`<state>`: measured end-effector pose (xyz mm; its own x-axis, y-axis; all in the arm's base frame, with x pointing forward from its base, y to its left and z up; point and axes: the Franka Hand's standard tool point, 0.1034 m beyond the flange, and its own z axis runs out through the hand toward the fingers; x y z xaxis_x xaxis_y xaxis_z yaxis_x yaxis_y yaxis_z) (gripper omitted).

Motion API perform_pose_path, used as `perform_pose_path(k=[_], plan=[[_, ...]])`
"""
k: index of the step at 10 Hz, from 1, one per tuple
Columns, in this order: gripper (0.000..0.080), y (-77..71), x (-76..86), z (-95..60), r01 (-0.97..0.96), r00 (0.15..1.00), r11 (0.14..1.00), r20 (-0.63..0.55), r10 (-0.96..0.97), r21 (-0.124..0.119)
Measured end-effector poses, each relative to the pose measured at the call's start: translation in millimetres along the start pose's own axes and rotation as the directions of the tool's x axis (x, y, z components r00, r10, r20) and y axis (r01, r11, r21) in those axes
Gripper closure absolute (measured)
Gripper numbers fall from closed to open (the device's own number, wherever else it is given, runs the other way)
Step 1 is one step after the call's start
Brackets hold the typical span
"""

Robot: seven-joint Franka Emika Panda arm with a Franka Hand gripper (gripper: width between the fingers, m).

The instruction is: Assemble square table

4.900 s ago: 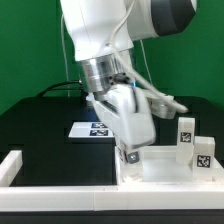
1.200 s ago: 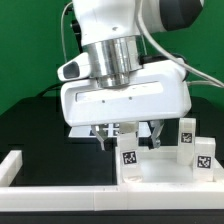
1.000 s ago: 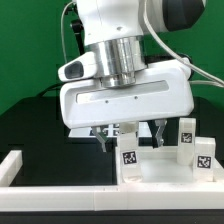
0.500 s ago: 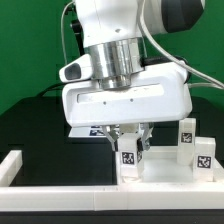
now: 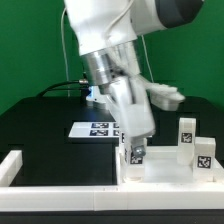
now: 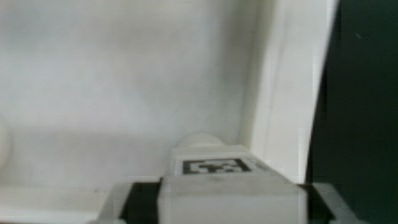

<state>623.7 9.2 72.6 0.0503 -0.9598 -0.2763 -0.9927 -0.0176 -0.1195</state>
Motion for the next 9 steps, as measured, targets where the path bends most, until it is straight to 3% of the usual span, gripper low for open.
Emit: perform_pose_path(k=[2,3,4,5,6,7,8,9], plan=[[0.0506,-0.1,-0.1,0.3,-0.078,0.997,0.997,0.001,0.078,0.005],[0.0506,0.5,-0.3,0.4,-0.015,1.0,1.0,0.0,0.015,0.002],[0.0506,3.6,-1.3,-0.3,0.221,0.975,0.975,-0.021,-0.221,-0.016],[0.0506,5.2,0.9,-1.1,0.465,0.884,0.885,-0.027,-0.466,-0.022],[0.0422,6.3,2.4,-1.0,0.583,0.812,0.812,-0.02,-0.584,-0.028],[0.0226,6.3,2.6,-0.9,0.623,0.782,0.782,-0.019,-0.623,-0.029],[0.0226,6.4,2.9,-0.9,0.668,0.744,0.744,-0.017,-0.668,-0.03],[0.0167,6.5,3.4,-0.9,0.708,0.706,0.706,-0.016,-0.708,-0.033]])
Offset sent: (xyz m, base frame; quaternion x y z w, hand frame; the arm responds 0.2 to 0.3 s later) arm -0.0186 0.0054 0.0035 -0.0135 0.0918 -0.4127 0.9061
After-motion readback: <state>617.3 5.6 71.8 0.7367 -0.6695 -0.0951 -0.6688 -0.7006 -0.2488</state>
